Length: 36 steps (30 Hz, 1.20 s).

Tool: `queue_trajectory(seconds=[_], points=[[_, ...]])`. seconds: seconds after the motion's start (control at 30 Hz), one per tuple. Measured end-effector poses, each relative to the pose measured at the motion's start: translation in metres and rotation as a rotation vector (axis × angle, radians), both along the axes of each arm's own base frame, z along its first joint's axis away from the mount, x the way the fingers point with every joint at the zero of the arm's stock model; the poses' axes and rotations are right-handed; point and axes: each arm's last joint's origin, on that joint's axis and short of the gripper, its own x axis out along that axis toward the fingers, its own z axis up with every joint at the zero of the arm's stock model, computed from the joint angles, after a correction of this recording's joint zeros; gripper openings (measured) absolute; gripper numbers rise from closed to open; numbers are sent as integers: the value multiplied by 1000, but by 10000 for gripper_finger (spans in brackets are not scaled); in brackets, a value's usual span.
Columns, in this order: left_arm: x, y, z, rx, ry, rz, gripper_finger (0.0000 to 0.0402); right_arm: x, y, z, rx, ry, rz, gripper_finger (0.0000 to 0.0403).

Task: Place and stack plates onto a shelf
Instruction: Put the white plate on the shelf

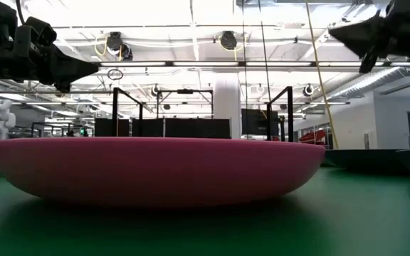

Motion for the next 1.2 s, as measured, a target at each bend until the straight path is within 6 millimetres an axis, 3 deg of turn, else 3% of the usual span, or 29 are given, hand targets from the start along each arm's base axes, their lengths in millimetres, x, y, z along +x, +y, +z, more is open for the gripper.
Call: queue_trajectory(seconds=[0.2,0.5,0.67,1.2], points=[[0,0,0,0,0,0,10,2,0,-2,-44,72,-13,9],[0,0,0,0,0,0,10,-11,-2,44,0,174,-48,8],[0,0,0,0,0,0,10,-15,-2,51,91,152,-12,3],[0,0,0,0,0,0,10,-17,-1,59,35,187,23,0]])
